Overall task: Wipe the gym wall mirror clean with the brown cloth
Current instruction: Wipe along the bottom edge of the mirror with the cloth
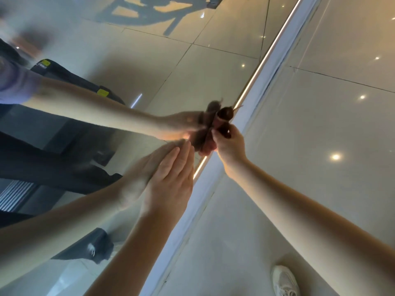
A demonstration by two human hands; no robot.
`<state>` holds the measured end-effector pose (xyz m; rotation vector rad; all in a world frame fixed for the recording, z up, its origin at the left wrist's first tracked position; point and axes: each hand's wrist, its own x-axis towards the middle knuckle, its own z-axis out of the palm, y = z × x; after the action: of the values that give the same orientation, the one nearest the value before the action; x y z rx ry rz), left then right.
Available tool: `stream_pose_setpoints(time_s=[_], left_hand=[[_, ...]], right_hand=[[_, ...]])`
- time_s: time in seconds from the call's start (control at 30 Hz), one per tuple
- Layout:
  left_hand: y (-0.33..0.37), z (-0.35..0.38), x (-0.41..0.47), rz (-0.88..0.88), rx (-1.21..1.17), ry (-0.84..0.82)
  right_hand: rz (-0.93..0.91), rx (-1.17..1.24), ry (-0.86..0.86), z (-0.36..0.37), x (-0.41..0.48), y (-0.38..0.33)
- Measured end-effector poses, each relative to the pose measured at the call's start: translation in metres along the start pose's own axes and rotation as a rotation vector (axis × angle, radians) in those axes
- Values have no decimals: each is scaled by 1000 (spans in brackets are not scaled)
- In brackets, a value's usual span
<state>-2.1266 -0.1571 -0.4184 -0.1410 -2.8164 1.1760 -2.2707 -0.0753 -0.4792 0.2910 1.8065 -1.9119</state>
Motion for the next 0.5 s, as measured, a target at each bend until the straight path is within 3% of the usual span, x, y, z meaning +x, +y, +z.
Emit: stream_pose_setpoints(time_s=[0.27,0.4,0.5], left_hand=[[3,-2,25,-69,-15,27],[2,-4,46,-93,6,42],[4,-3,58,-114,-29,97]], right_hand=[[100,-123,0,1,4,22],[199,-13,-49,2,0,21],[131,55,-21,-3,13,-6]])
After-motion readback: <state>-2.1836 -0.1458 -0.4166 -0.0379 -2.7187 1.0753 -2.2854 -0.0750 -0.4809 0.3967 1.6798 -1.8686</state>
